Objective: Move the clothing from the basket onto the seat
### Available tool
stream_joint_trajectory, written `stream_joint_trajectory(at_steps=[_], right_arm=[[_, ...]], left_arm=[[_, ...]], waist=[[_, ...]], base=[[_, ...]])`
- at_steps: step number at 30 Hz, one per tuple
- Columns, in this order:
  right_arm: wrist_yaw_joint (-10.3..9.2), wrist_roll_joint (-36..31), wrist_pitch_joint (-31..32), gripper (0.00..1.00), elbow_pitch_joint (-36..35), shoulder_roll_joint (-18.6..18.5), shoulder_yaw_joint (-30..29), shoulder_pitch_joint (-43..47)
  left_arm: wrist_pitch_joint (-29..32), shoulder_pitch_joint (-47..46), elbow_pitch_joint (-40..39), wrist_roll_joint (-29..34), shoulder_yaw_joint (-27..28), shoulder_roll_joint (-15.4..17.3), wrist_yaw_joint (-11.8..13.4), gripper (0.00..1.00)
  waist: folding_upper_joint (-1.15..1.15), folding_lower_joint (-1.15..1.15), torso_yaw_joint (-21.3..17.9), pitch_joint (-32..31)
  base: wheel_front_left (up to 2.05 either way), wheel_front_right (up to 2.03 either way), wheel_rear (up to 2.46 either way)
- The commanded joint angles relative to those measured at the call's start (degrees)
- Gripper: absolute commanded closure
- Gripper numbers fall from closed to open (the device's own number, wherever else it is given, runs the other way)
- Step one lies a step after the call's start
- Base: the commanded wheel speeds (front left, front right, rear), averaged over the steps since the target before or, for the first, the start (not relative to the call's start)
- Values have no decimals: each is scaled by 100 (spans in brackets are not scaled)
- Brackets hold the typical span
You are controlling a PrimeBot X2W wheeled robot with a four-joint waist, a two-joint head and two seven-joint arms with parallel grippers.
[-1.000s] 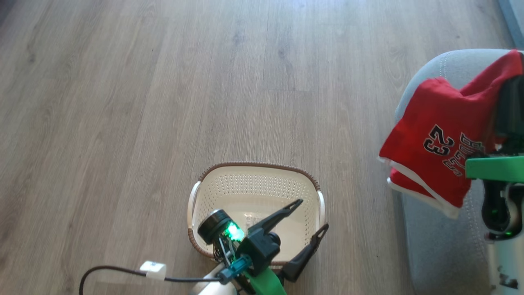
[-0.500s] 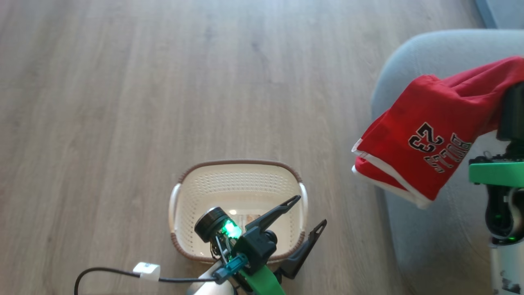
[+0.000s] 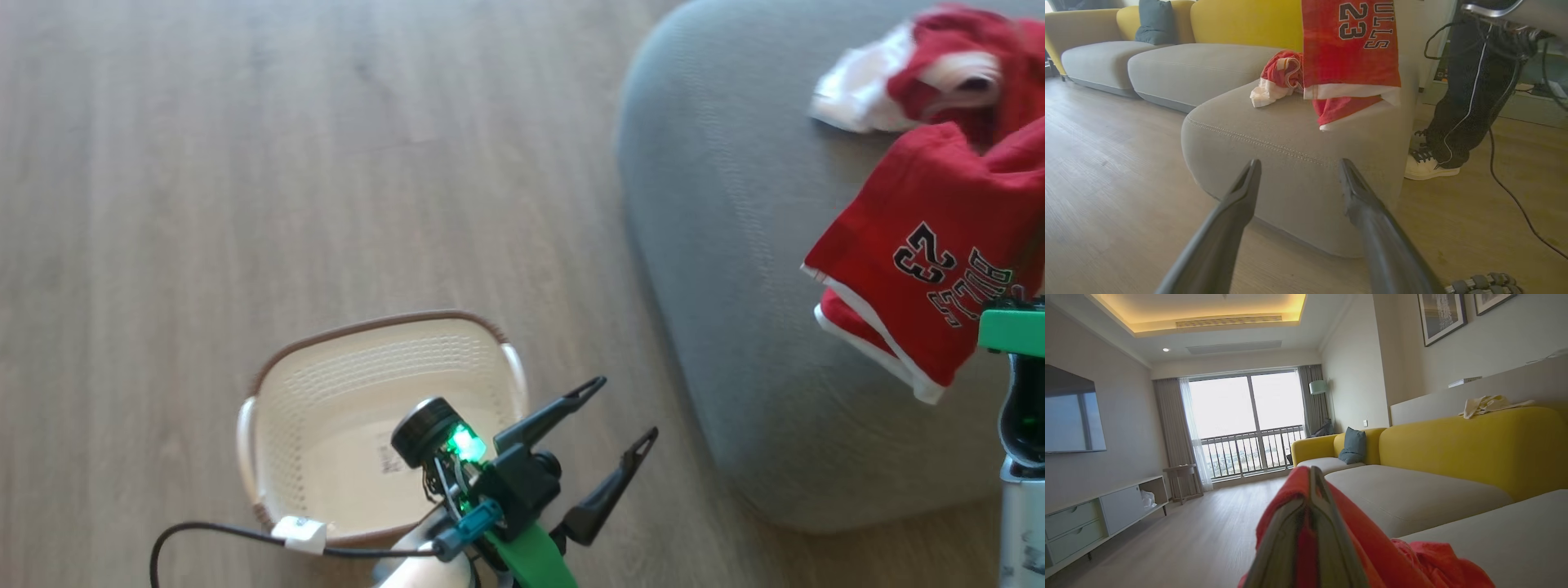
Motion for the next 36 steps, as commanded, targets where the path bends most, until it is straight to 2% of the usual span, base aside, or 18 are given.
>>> stream_joint_trajectory(at_steps=[1, 7, 13, 29, 36], right_arm=[[-1, -25, -11, 100, -246, -38, 58, -104], [-1, 54, -11, 100, -322, 36, -256, 43], [-1, 96, -11, 100, -320, -25, -467, 227], [-1, 58, -11, 100, -343, -30, -788, 206], [-1, 70, -11, 100, -46, 73, -1267, -572]], left_arm=[[-28, -180, -197, 26, 80, 7, -6, 0], [-28, -115, -161, -14, 5, 1, -6, 0], [-28, -27, -156, -53, -46, -17, -6, 0], [-28, -111, -180, -58, -116, -28, -6, 0], [-28, -299, -133, 50, -173, 89, -6, 0]], waist=[[0, 0, -303, -2], [0, 0, -715, -104], [0, 0, -940, -219], [0, 0, -912, -78], [0, 0, -1157, 461]], base=[[0, 0, 0], [0, 0, 0], [0, 0, 0], [0, 0, 0], [0, 0, 0]])
